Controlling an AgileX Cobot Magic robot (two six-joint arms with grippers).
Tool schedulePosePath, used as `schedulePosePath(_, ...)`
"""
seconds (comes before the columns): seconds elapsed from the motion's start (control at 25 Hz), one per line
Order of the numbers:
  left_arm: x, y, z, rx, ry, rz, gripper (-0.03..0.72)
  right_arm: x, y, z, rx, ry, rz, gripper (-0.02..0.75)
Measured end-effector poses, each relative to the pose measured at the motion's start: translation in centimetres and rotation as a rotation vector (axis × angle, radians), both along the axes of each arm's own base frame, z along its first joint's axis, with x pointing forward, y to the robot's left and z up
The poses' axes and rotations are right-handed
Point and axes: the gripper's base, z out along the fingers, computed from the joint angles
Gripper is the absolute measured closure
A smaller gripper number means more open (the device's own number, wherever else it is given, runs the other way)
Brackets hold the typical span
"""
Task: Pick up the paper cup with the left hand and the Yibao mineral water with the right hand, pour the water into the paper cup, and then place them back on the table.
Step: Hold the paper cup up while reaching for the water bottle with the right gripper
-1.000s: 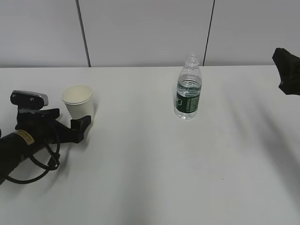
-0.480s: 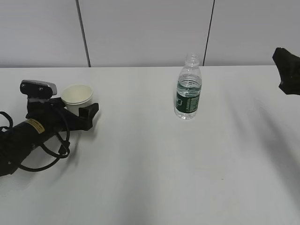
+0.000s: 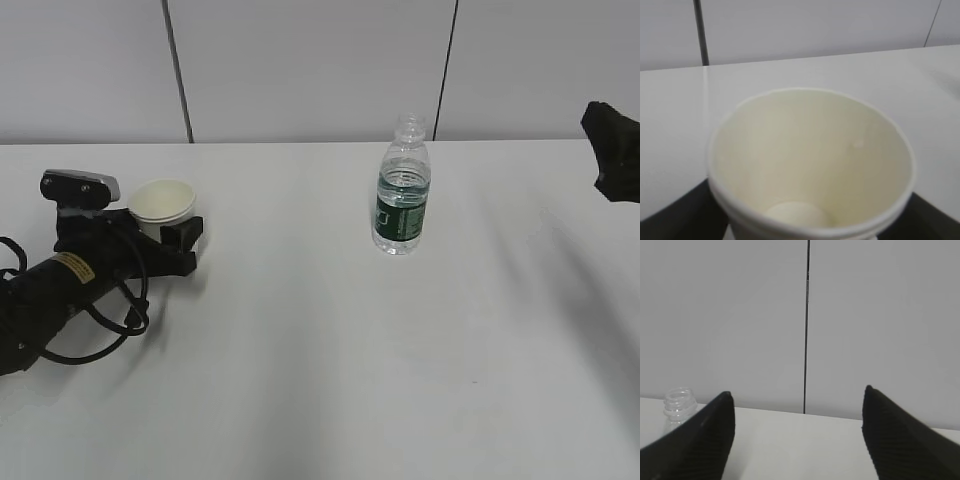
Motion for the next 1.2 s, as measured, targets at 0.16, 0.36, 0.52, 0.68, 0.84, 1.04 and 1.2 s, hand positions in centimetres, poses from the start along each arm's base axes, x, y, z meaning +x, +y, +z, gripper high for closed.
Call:
schedulePosePath(0.16, 0.0, 0.0, 0.0, 0.000, 0.000, 0.000, 0.211, 0.1, 0.0, -0.1, -0.001, -0.001, 0.003, 0.153)
schedulePosePath(0.36, 0.0, 0.0, 0.0, 0.000, 0.000, 0.000, 0.215, 0.6, 0.5, -1.2, 0.005, -0.005, 0.063, 0.153)
schedulePosePath(0.52, 0.0, 0.0, 0.0, 0.000, 0.000, 0.000, 0.216, 1.3, 1.4, -3.7, 0.009, 0.062, 0.161, 0.153)
schedulePosePath(0.68, 0.0, 0.0, 0.0, 0.000, 0.000, 0.000, 0.216, 2.1, 2.1, -5.6, 0.016, 0.137, 0.237, 0.153)
schedulePosePath(0.84, 0.0, 0.0, 0.0, 0.000, 0.000, 0.000, 0.216, 3.1, 2.6, -6.8, 0.025, 0.177, 0.301, 0.153)
schedulePosePath(1.04, 0.0, 0.0, 0.0, 0.000, 0.000, 0.000, 0.216, 4.8, 2.9, -7.8, 0.058, 0.199, 0.348, 0.151)
schedulePosePath(1.2, 0.0, 0.0, 0.0, 0.000, 0.000, 0.000, 0.216, 6.3, 2.9, -8.8, 0.072, 0.212, 0.352, 0.151)
